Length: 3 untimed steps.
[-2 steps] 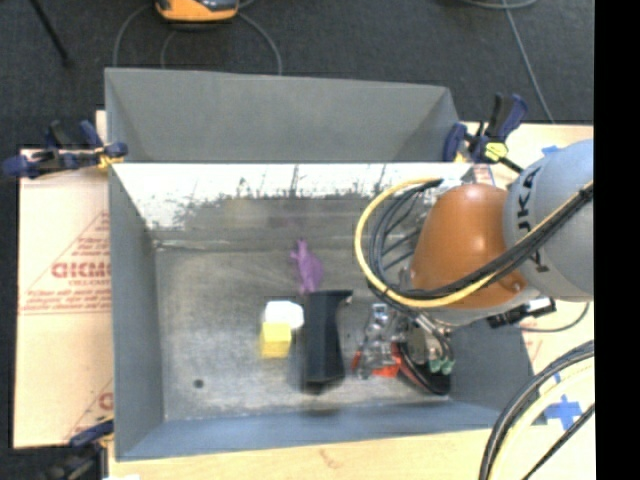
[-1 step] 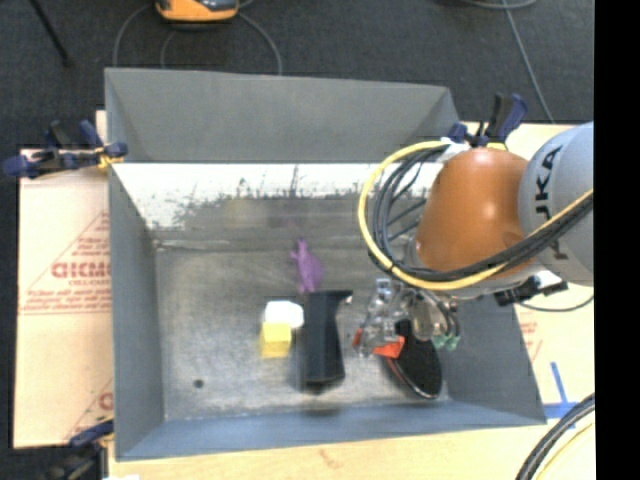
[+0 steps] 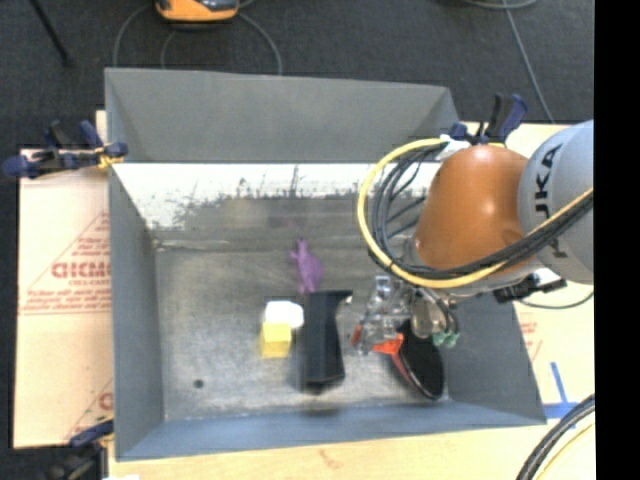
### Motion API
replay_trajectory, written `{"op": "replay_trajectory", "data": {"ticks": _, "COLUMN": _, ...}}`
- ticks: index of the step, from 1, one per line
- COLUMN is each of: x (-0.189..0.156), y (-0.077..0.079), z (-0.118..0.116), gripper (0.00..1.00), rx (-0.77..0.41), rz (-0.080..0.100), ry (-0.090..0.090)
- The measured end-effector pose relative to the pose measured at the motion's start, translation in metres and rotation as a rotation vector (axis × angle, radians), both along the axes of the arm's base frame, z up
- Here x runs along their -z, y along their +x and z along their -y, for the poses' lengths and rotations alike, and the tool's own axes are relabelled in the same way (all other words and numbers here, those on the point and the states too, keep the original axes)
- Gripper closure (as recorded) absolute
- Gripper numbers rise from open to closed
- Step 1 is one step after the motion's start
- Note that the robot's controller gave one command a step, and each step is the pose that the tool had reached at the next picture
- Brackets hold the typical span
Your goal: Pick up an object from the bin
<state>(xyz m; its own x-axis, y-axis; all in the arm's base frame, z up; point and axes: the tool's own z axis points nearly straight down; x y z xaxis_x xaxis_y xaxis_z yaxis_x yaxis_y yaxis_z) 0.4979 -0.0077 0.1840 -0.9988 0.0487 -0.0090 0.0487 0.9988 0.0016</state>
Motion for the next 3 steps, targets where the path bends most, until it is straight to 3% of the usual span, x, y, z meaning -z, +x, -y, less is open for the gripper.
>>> {"op": "replay_trajectory", "data": {"ticks": 1, "x": -0.071, "y": 0.005, "z": 0.022, "gripper": 1.0, "rx": -0.031, "rz": -0.005, "ry": -0.002}}
{"op": "replay_trajectory", "data": {"ticks": 2, "x": -0.071, "y": 0.005, "z": 0.022, "gripper": 1.0, "rx": -0.031, "rz": -0.005, "ry": -0.002}}
{"op": "replay_trajectory", "data": {"ticks": 3, "x": -0.06, "y": -0.008, "z": -0.006, "gripper": 1.0, "rx": -0.029, "rz": -0.005, "ry": -0.002}}
